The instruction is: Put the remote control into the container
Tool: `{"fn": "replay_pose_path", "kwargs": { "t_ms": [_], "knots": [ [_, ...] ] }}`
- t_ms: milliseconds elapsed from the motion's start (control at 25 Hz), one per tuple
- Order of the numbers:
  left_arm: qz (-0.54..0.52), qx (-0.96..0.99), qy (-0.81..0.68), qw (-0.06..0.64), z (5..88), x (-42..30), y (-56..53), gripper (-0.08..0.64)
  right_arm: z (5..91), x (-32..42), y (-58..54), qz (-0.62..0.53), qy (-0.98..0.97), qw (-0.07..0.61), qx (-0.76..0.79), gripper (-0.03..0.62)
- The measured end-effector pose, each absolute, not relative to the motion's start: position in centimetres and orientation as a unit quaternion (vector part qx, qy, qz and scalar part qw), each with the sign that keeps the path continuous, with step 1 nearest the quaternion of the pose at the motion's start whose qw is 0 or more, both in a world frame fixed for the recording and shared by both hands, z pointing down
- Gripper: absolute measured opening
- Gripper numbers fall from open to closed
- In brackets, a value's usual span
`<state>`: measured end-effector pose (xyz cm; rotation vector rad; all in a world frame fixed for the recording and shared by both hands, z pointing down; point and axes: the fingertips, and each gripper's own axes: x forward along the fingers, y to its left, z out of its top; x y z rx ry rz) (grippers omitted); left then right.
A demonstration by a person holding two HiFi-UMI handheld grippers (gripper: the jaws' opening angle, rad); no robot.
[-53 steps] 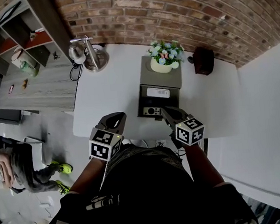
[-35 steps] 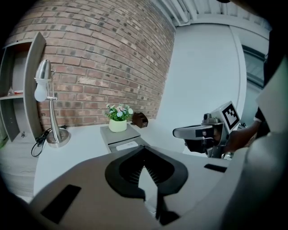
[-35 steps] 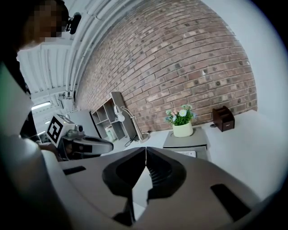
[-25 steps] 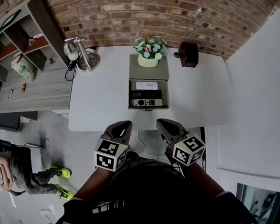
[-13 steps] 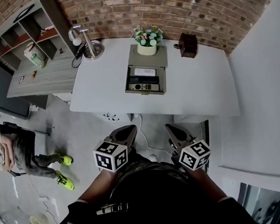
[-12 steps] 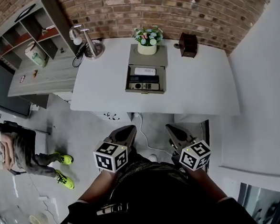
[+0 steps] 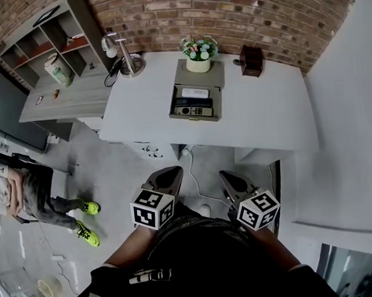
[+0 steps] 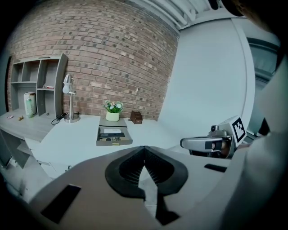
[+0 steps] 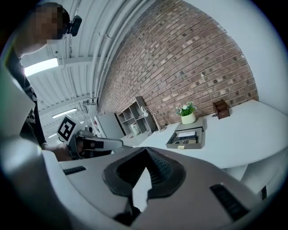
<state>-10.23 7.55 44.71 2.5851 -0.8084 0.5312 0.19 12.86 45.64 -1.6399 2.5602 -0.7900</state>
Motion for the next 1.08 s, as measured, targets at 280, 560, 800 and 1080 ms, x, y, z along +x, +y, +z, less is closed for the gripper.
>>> {"fn": "replay_pose_path", "kwargs": {
  "t_ms": [280, 560, 800, 1080],
  "knots": [
    [0.185, 0.921, -0.290, 0.182, 44.5, -10.5, 7.7, 0.005, 45.7, -0.4, 13.3, -0.229, 0.819, -0.022, -0.526, 0.006],
    [0.192, 0.924, -0.282, 0.174, 44.7, -10.3, 7.9, 0.005, 45.4, -0.6, 13.0, -0.223, 0.821, -0.025, -0.525, 0.006],
    [0.194, 0.924, -0.282, 0.168, 44.4, -10.5, 7.7, 0.005, 45.2, -1.0, 12.9, -0.219, 0.825, -0.027, -0.521, 0.006],
    [0.193, 0.926, -0.281, 0.165, 44.2, -10.4, 7.7, 0.006, 45.4, -1.1, 13.0, -0.222, 0.824, -0.028, -0.521, 0.006]
  ]
}}
